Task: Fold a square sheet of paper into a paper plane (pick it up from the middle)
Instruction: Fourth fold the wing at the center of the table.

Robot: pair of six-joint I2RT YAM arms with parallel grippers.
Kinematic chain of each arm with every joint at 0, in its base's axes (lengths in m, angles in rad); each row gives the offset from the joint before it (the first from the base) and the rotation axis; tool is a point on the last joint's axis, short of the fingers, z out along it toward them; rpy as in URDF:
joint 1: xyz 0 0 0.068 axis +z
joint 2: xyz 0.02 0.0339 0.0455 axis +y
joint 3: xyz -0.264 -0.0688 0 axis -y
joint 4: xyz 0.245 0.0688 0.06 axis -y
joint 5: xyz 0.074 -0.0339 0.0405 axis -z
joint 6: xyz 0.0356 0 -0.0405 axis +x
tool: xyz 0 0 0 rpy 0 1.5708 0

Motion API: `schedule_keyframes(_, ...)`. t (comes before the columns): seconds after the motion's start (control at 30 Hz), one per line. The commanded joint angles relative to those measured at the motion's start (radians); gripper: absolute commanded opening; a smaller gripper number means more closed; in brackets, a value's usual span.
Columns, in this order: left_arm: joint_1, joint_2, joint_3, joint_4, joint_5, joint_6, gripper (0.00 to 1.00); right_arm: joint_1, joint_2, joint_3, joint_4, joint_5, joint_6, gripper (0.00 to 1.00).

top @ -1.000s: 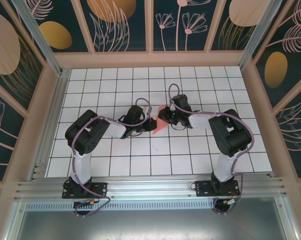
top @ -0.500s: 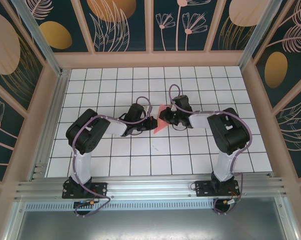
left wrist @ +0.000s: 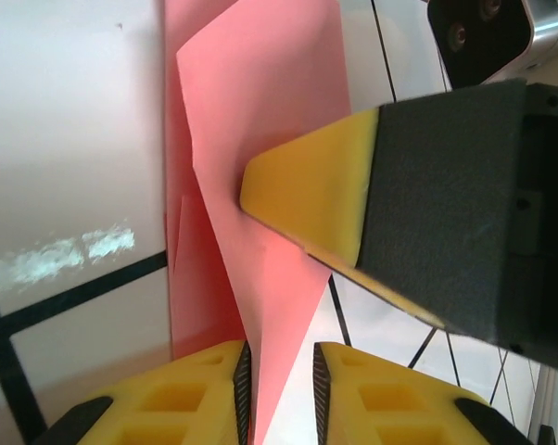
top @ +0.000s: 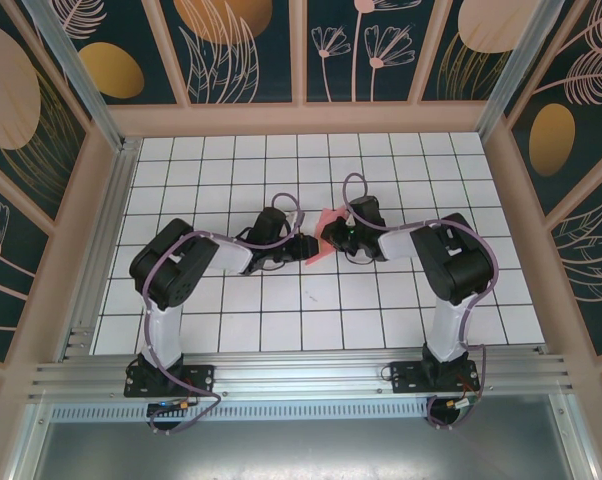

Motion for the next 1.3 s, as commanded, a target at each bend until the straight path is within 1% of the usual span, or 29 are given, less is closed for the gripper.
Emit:
schedule_keyframes(0.0, 0.007, -0.027, -0.033, -0.084, -0.004, 0.028, 0.23, -0.01, 0.009, -0.039, -0.016, 0.056, 0.043, 0.15)
schedule_keyframes(0.2, 0.005, -0.04, -0.028, -0.173, -0.037, 0.063, 0.16, -0.01, 0.008, -0.027, -0.033, 0.062, 0.041, 0.15)
schedule_keyframes(0.3, 0.006, -0.03, -0.015, -0.217, -0.052, 0.072, 0.09, -0.01, 0.0, -0.029, -0.033, 0.068, 0.043, 0.15)
schedule_keyframes(0.4, 0.004, -0.006, 0.021, -0.297, -0.078, 0.077, 0.01, -0.012, -0.022, -0.037, -0.028, 0.077, 0.045, 0.14)
schedule_keyframes(0.43, 0.004, 0.002, 0.035, -0.327, -0.085, 0.078, 0.0, -0.012, -0.032, -0.04, -0.022, 0.075, 0.042, 0.14)
schedule_keyframes(0.6, 0.0, 0.04, 0.103, -0.465, -0.12, 0.079, 0.0, -0.008, -0.128, -0.077, 0.044, 0.048, 0.007, 0.15)
schedule_keyframes(0.7, -0.004, 0.06, 0.144, -0.53, -0.139, 0.079, 0.0, 0.013, -0.161, -0.067, 0.024, 0.029, -0.022, 0.15)
schedule_keyframes(0.8, -0.008, 0.075, 0.179, -0.582, -0.151, 0.072, 0.0, 0.039, -0.142, -0.034, -0.025, 0.025, -0.032, 0.15)
schedule_keyframes(0.9, -0.009, 0.08, 0.192, -0.607, -0.161, 0.055, 0.0, 0.043, -0.106, -0.018, -0.039, 0.023, -0.02, 0.14)
schedule_keyframes(1.07, -0.01, 0.07, 0.19, -0.61, -0.163, 0.026, 0.0, 0.04, -0.053, 0.012, -0.06, -0.008, -0.034, 0.14)
schedule_keyframes(1.27, -0.008, 0.046, 0.184, -0.592, -0.164, -0.015, 0.0, 0.028, -0.002, 0.025, -0.074, -0.003, -0.03, 0.14)
